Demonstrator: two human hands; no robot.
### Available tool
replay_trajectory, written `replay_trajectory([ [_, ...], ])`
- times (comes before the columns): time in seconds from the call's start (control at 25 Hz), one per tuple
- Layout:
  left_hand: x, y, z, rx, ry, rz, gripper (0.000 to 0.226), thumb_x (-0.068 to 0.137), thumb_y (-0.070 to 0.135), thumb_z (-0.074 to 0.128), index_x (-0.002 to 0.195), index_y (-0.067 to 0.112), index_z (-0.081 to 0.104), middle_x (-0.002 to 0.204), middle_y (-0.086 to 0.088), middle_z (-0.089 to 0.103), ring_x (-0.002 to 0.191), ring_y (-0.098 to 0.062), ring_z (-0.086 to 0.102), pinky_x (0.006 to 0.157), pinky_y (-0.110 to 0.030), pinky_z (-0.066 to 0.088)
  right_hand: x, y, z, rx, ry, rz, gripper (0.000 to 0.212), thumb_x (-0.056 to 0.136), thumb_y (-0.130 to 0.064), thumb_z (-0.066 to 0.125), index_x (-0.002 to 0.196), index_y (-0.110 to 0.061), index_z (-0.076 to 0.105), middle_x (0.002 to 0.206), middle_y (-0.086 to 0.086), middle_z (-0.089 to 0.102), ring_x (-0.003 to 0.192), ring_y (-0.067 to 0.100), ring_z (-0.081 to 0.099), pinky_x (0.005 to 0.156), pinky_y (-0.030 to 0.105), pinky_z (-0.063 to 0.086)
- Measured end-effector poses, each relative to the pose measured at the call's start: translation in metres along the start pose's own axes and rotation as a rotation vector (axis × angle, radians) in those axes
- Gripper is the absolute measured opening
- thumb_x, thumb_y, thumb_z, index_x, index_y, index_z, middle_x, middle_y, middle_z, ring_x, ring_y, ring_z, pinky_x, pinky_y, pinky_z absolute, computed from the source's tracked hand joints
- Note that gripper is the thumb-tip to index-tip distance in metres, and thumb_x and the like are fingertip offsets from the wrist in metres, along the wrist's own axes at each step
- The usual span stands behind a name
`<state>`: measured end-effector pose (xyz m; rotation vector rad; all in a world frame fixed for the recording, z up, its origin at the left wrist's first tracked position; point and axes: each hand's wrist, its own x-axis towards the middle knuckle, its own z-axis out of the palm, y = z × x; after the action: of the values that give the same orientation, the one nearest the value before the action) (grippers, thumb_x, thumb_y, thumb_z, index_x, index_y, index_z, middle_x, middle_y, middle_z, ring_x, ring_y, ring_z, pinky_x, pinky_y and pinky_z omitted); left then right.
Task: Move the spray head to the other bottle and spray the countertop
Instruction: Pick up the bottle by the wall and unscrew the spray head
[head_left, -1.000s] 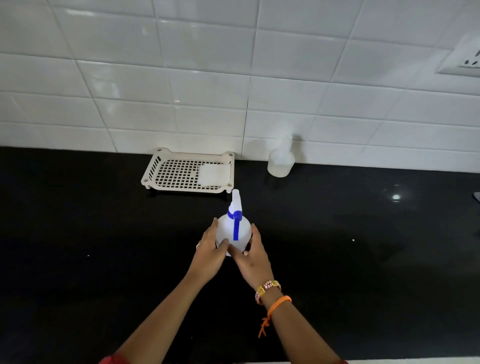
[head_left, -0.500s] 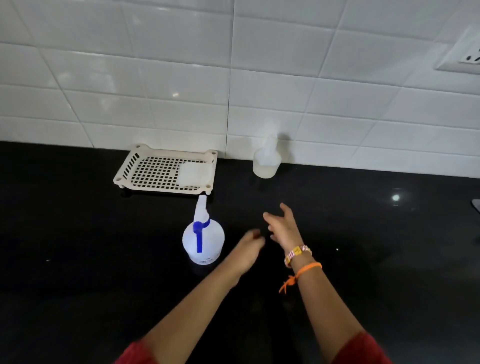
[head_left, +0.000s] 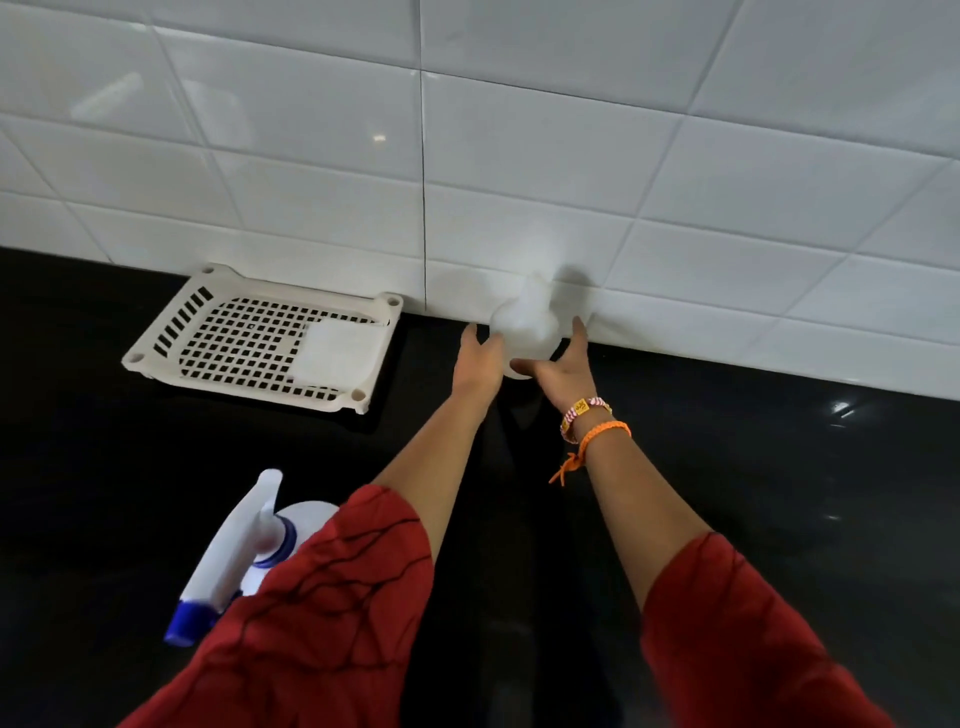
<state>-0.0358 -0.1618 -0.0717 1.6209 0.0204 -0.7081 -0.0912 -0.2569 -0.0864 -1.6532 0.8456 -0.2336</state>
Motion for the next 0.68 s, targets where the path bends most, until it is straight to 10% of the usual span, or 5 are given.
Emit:
replay_trajectory([
  [0.68,-0.211,-0.102,-0.082,0.091,-0.201,0.180,0.052,0.085,0.023,0.057,0.125,0.044,0.030,0.120,0.019,0.047,0.115,-0.007,0.049,0.093,-0.023,0.043,-0.222,0.044,0.011,-0.209,-0.201,-0.083,0.096,0.069,-0.022,0.081,0.144,-0.023,0.021,0.127,-0.005,0.047,0.111,0.013,0.051,0.081,0.022,0.048],
])
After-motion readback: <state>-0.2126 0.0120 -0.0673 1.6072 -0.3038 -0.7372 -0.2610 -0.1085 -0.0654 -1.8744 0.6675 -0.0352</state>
